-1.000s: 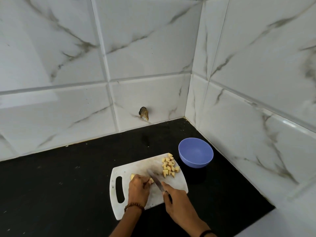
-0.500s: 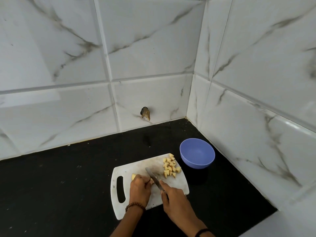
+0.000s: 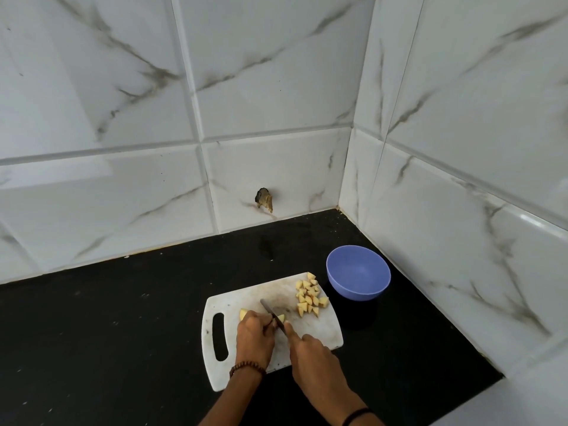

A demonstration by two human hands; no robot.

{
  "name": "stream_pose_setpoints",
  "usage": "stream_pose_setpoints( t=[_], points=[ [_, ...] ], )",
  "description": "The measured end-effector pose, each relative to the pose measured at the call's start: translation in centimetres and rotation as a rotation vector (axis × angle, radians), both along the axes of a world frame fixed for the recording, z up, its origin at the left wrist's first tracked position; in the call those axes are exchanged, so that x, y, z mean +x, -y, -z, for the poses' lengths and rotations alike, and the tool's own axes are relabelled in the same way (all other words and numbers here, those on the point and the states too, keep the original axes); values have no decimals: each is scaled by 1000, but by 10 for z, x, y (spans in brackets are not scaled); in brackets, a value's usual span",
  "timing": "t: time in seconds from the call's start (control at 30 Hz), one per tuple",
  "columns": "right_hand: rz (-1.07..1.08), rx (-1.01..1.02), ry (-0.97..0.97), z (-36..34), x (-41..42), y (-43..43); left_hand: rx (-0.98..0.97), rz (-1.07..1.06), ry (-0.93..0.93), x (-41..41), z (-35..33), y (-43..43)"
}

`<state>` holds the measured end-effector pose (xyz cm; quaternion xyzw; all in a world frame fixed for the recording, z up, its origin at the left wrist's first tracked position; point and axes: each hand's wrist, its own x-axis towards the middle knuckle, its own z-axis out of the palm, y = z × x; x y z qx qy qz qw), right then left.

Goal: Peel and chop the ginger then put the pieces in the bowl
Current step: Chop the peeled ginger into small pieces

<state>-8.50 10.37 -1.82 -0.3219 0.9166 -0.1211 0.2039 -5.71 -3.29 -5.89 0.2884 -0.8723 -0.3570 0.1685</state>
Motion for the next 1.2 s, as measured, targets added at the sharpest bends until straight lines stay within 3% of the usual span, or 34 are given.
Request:
stream_pose_setpoints(
  t=[0.77, 1.03, 1.2],
  points=[
    [-88, 27, -126, -25, 13, -62, 53, -42, 22, 3, -8, -4],
    [33, -287, -27, -18, 10, -77, 26, -23, 15, 4, -11, -5],
    [93, -339, -11, -20, -1, -61, 30, -12, 14, 2, -14, -5]
  ],
)
